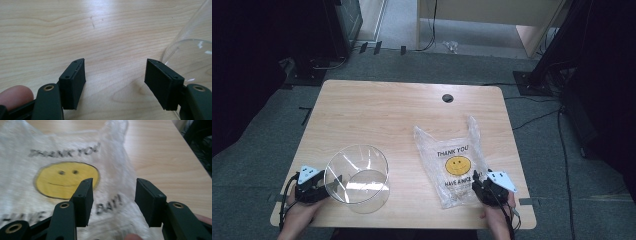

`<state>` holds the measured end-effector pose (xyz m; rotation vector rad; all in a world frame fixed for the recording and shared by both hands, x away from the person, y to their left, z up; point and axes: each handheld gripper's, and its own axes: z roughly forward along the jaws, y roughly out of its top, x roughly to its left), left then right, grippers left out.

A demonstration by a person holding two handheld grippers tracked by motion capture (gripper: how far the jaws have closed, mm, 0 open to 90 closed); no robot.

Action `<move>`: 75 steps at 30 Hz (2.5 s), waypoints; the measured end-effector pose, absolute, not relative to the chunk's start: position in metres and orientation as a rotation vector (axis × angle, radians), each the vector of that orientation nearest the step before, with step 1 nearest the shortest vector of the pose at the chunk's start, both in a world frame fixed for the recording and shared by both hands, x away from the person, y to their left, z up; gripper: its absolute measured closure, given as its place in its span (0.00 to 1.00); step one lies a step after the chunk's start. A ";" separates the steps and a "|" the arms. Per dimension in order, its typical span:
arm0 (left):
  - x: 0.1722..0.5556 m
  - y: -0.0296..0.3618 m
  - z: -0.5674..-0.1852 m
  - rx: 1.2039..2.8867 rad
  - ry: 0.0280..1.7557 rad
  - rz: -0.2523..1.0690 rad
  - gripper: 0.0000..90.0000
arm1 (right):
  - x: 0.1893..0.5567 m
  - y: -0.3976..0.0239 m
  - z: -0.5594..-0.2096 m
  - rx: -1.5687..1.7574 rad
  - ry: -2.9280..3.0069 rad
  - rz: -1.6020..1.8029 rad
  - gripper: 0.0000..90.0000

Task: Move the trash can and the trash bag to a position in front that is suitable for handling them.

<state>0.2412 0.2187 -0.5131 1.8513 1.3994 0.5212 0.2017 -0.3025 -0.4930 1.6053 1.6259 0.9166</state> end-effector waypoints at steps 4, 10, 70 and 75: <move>0.230 0.228 -0.506 1.809 1.422 0.472 0.39 | 0.201 -0.277 -0.487 1.549 1.681 1.002 0.57; 0.214 0.224 -0.497 1.773 1.388 0.468 0.47 | 0.202 -0.233 -0.482 1.476 1.788 1.114 0.67; 0.257 0.094 -0.496 1.795 1.363 0.540 0.48 | 0.238 -0.197 -0.482 1.431 1.884 1.142 0.75; 0.256 0.129 -0.502 1.826 1.369 0.597 0.42 | 0.243 -0.245 -0.475 1.467 1.781 1.067 0.64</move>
